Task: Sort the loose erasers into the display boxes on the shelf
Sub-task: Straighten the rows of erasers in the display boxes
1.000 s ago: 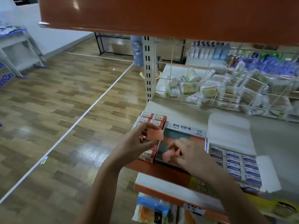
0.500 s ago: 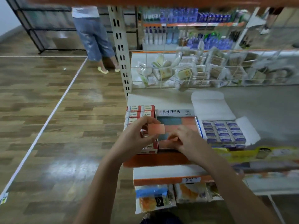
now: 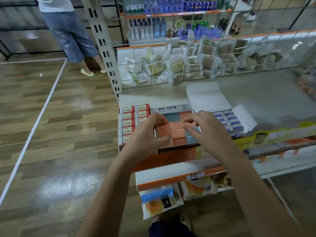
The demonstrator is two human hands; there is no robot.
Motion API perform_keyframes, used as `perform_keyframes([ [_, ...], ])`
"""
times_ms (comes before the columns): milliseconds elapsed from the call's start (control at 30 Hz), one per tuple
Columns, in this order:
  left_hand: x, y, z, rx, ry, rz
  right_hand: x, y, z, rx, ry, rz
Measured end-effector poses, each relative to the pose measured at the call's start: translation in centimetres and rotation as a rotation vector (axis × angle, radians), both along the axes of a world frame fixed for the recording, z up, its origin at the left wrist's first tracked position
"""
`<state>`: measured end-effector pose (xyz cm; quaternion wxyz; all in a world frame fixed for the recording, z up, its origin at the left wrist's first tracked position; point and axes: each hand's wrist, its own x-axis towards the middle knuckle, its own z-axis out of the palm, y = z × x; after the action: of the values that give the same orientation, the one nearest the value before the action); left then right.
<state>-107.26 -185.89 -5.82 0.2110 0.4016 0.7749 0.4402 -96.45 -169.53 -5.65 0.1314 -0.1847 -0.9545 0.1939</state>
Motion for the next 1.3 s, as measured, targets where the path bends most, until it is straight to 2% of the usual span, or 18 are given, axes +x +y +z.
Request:
perform_keyframes([
  [67,0.6,1.1,0.2,-0.013,0.03,-0.022,1.3,1.0,0.0,-0.001,0.063,-0.126],
  [200,1.4,3.0,0.3,-0.059,0.156,-0.088,2.1,2.1,-1.0,-0.069,-0.03,-0.229],
  [333,1.9,4.1,-0.5,-0.102,0.207,-0.079,2.0,2.3,-1.8,-0.117,-0.104,-0.199],
  [700,2.5,4.4,-2.1,-0.157,0.269,-0.053,2.2,2.4,-2.6,-0.15,-0.06,-0.178],
  [1300,1.9,5.4,-1.2,-0.349,0.562,-0.152,2.4,2.4,-2.9,-0.138,-0.042,-0.187],
])
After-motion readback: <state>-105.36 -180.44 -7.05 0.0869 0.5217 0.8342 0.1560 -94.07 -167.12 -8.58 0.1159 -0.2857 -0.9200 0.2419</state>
